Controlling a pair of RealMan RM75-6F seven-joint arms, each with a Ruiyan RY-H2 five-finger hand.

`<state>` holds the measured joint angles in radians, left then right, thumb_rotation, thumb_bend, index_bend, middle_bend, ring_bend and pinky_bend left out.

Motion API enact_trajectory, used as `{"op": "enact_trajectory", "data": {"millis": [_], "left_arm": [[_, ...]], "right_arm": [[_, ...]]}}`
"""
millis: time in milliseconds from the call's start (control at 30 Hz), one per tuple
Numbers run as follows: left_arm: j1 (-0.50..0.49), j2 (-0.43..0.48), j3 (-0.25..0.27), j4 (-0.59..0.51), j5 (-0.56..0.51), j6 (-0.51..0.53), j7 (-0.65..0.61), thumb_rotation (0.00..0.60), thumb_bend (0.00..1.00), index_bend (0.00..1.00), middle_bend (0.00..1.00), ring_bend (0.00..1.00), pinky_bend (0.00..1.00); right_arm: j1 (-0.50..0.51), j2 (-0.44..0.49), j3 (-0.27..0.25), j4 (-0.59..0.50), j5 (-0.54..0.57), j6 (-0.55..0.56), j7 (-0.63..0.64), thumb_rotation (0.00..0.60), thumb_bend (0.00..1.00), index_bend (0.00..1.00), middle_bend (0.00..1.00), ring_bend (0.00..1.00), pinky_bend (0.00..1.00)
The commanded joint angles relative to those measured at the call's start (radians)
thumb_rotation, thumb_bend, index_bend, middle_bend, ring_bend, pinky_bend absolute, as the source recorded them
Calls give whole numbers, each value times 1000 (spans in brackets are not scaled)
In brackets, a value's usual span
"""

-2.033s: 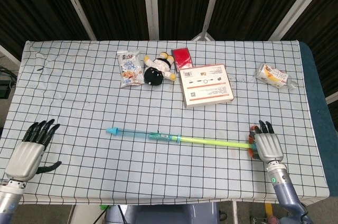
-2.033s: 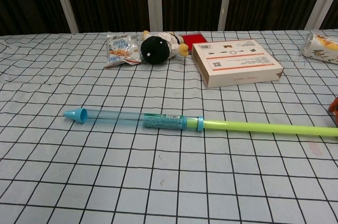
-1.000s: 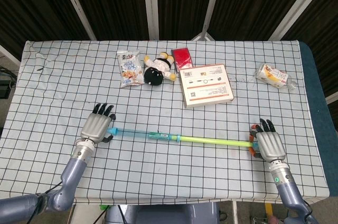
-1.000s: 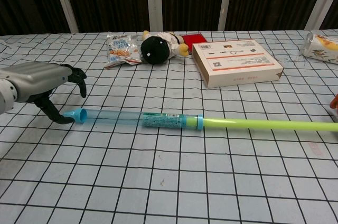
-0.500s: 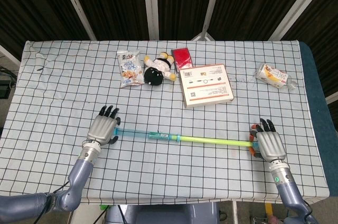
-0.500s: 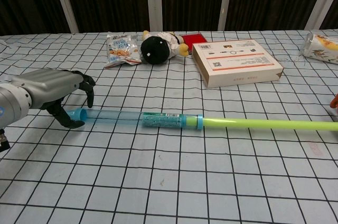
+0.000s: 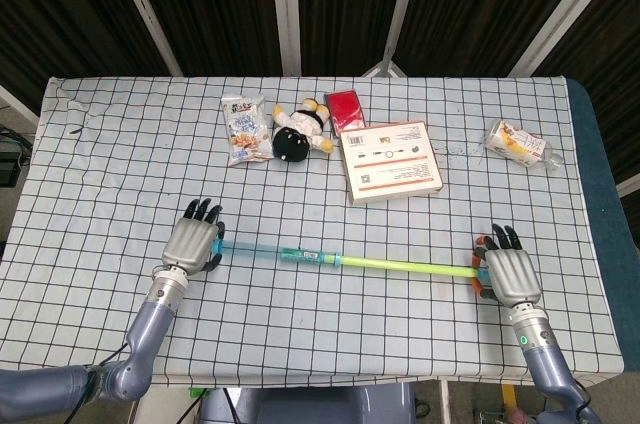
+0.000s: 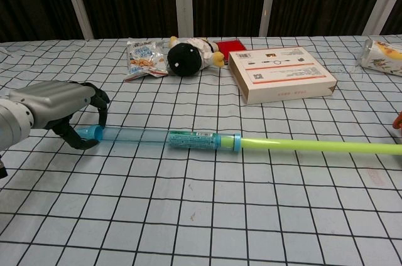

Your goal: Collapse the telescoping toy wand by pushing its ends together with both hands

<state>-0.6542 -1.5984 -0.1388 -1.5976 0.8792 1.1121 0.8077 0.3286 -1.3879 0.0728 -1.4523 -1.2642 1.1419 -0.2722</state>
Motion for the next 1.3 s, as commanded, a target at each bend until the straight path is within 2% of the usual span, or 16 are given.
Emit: {"op": "enact_trajectory", "data": {"millis": [33, 333, 567, 900, 1300], "left_arm": [[1, 8, 4, -10, 6, 3, -10, 600, 499, 514, 121, 0, 0], [16, 47, 34, -69, 44, 19, -44, 600, 499, 512, 120, 0, 0], [23, 66, 36, -107, 45, 33, -60, 600, 499, 509, 120, 0, 0], [29, 107, 49, -171, 59, 54, -62, 600, 499, 509, 120, 0, 0], [37, 157, 66, -234, 90, 68, -86, 600, 509, 509, 120, 0, 0]], "right_arm": [[0, 0, 1, -3, -4, 4, 3, 600, 430, 626, 289, 7, 0], [-3, 2, 0, -32, -33, 32, 4, 600, 430, 627, 290, 7, 0], [-7, 2, 0, -70, -44, 53, -9, 600, 430, 627, 290, 7, 0], [-1, 3, 13, -134, -52, 83, -77, 600, 430, 637, 297, 7, 0], [26, -58, 17, -197, -24, 77, -196, 600, 431, 637, 297, 9, 0]]}}
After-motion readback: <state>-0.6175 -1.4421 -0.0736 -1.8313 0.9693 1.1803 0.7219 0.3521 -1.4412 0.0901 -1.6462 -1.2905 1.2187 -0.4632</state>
